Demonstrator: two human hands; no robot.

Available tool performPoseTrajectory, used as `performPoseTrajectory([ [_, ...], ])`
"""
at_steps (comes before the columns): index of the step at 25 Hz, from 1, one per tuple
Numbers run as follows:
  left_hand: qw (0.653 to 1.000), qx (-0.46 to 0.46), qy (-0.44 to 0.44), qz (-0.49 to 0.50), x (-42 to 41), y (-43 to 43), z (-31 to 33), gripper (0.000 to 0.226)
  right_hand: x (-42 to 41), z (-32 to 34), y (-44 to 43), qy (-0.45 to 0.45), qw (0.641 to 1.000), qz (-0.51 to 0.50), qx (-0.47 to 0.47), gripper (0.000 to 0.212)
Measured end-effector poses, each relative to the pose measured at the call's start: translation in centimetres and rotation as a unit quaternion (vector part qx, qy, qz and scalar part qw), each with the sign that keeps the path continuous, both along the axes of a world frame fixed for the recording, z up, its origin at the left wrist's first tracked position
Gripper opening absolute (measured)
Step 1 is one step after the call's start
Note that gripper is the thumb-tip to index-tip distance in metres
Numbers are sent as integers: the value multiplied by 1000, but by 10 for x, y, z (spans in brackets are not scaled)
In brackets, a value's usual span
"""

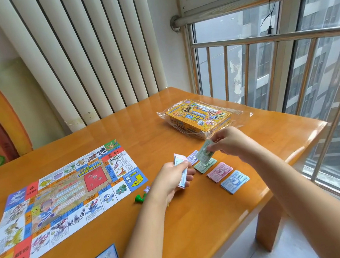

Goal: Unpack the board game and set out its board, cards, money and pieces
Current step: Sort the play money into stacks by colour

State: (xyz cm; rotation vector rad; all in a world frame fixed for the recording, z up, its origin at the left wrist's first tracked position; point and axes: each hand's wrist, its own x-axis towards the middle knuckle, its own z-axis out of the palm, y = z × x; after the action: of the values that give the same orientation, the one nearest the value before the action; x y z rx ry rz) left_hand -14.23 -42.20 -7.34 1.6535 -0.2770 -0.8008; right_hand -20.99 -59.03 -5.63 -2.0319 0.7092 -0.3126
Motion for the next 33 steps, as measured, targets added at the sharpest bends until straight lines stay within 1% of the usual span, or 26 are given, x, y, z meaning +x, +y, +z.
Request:
performPoseTrajectory([
  [2,1000,10,15,-1,-1,-1,0,17,4,-8,3,26,1000,1,-7,15],
  [5,1000,16,20,-4,-1,-1,1,18,8,-15,9,67,995,-3,-68,12],
  [7,1000,10,29,-4,-1,0,1,17,10,-17,13,84,992,-8,-96,13],
  [11,999,3,43,-13,0,1,2,17,12,-20,16,95,985,-25,-144,19],
  [15,998,-10,62,-13,0,4,6,16,15,-27,18,105,973,-32,-203,19],
  [18,995,-27,91,-8,2,9,9,17,15,-29,18,122,964,-31,-236,21],
  [21,987,-58,148,3,3,10,12,18,16,-28,18,131,960,-24,-245,22],
  [26,977,-80,196,16,4,8,8,20,16,-27,16,130,967,-17,-220,17],
  [31,975,-86,204,12,5,8,6,20,14,-24,15,132,971,-11,-197,15],
  [33,976,-89,197,10,6,10,8,18,11,-23,14,112,975,-15,-192,17],
])
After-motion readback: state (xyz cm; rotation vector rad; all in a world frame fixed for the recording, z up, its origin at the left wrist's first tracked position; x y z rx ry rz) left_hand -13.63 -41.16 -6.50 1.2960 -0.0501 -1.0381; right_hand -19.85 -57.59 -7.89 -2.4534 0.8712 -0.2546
